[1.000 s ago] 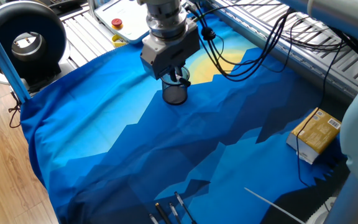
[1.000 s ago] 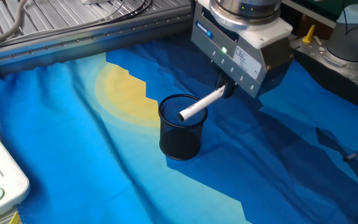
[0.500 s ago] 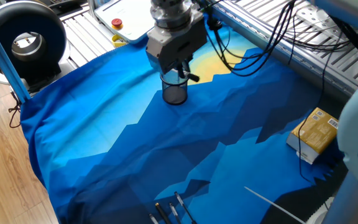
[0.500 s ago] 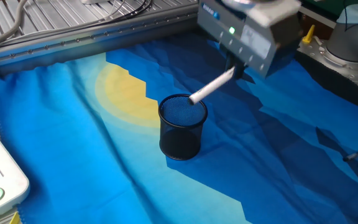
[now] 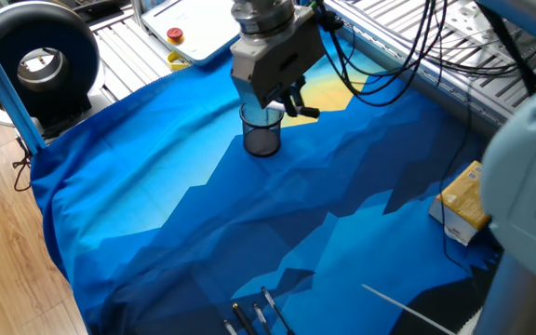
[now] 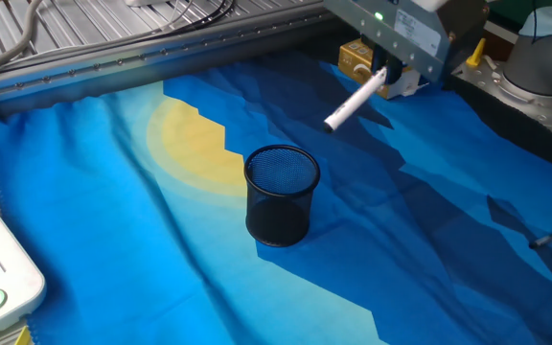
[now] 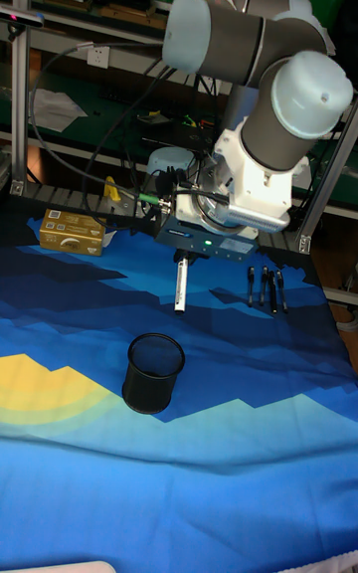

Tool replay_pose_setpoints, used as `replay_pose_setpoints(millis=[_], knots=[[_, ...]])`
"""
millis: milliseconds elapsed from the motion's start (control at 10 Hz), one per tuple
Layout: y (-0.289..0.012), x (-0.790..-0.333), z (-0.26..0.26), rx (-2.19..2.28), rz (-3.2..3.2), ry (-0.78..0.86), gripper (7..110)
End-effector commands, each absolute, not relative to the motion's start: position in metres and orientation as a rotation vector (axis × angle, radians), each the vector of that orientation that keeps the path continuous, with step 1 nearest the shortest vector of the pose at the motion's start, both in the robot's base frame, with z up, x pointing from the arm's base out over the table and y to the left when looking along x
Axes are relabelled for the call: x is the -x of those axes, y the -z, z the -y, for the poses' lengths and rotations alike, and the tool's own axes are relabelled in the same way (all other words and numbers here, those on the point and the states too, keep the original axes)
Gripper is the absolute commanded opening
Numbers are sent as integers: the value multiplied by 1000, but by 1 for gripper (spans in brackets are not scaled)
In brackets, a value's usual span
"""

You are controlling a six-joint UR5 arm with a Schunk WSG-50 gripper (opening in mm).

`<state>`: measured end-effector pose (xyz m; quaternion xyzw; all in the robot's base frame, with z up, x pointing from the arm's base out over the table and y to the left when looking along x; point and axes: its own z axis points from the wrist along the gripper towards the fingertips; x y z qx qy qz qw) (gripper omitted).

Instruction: Put the pen into the pen holder

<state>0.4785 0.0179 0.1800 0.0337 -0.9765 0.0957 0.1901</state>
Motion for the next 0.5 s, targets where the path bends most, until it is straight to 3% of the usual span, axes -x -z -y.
replay_pose_setpoints(millis=[0,400], knots=[[-172,-482,-29,-80,2723,-263,7],[-173,-471,-29,-40,2673,-273,7]])
